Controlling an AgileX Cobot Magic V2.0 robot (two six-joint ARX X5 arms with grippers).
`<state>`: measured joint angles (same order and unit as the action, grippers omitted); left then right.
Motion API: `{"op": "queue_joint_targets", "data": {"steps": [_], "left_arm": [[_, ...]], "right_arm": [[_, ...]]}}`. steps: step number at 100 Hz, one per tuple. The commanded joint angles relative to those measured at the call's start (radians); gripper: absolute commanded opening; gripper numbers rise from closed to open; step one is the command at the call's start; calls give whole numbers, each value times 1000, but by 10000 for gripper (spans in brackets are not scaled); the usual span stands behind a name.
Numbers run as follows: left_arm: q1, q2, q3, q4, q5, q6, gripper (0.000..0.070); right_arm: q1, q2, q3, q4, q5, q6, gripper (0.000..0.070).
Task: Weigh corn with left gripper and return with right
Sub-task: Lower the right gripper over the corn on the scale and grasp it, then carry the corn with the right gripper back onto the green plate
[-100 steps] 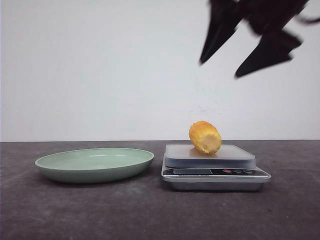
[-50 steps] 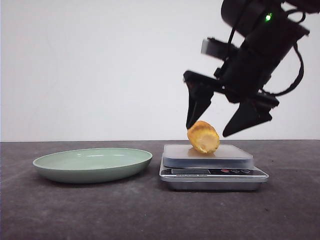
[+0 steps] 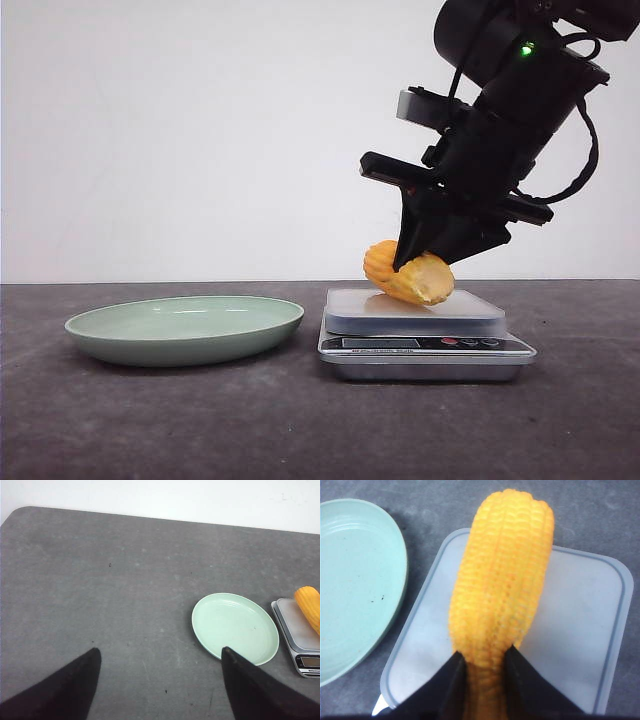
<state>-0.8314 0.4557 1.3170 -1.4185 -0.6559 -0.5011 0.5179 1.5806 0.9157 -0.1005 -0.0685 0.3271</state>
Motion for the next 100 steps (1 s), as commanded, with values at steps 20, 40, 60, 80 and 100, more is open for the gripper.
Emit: {"op": "queue_joint_targets", "data": {"steps": [20, 40, 60, 80, 100], "left_arm": [[-6, -1, 13, -28, -3, -5, 435], [-6, -1, 13, -24, -3, -7, 435], [-6, -1, 13, -24, -2, -14, 435], [-6, -1, 13, -25, -2, -24, 435], [-6, -1, 13, -25, -3, -27, 435]], "right_arm": [[27, -125, 16, -48, 8, -4, 0], [92, -224, 156, -192, -12, -7, 0], [201, -121, 381, -277, -5, -22, 0], [277, 89, 587, -337, -2, -24, 0], [298, 299, 739, -403, 6, -41, 0]]}}
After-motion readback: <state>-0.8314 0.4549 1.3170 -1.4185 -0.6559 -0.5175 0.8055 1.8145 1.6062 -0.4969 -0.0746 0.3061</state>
